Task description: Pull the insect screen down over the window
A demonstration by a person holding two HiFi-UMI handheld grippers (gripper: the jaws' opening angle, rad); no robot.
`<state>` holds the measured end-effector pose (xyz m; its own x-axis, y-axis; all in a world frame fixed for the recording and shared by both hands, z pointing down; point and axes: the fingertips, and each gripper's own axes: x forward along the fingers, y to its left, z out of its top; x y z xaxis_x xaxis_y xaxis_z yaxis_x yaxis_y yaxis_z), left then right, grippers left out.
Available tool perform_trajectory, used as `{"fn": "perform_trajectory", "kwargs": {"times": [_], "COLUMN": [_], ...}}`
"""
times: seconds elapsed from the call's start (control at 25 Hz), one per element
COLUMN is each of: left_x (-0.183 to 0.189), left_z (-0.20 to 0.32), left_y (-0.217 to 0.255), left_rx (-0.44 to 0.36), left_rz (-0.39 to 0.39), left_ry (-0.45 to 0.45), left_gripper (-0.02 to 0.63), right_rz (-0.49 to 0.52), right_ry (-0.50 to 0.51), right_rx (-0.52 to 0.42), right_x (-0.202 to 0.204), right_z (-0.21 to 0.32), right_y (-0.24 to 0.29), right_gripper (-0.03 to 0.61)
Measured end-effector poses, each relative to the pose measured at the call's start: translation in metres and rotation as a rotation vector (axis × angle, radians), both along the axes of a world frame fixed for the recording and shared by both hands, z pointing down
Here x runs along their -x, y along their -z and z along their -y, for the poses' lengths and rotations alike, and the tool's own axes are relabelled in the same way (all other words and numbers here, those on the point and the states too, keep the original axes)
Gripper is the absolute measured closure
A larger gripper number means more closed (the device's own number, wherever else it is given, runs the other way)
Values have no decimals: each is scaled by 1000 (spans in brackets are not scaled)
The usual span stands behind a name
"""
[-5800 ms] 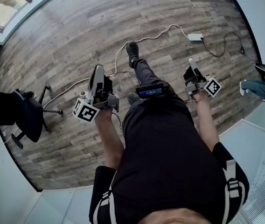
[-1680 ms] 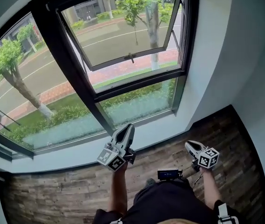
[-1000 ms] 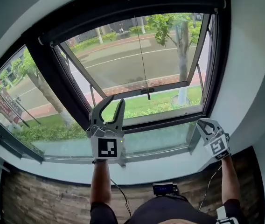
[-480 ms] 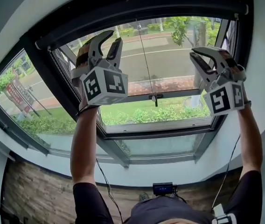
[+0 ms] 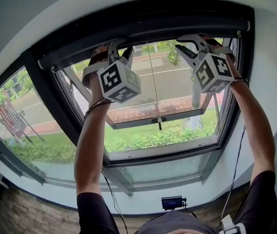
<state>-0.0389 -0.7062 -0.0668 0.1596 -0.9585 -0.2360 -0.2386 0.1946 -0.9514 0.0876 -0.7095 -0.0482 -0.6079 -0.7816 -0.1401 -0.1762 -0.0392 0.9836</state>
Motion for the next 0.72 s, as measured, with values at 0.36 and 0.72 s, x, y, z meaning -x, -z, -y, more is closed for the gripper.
{"fn": "perform_trajectory", "kwargs": {"times": [0.36, 0.72], "left_x": [9, 7], "left_z": [13, 15], "left_y": [-3, -5], "left_rx": [52, 43], "left_rz": [58, 118], "left_ry": [34, 86], "left_gripper": [569, 577], "right_rz": [-18, -39], "right_ry": [-15, -88], "right_rx": [11, -5], "right_x": [1, 3], "right_z": [9, 31], "right_y": [8, 17], "right_gripper": [534, 534]}}
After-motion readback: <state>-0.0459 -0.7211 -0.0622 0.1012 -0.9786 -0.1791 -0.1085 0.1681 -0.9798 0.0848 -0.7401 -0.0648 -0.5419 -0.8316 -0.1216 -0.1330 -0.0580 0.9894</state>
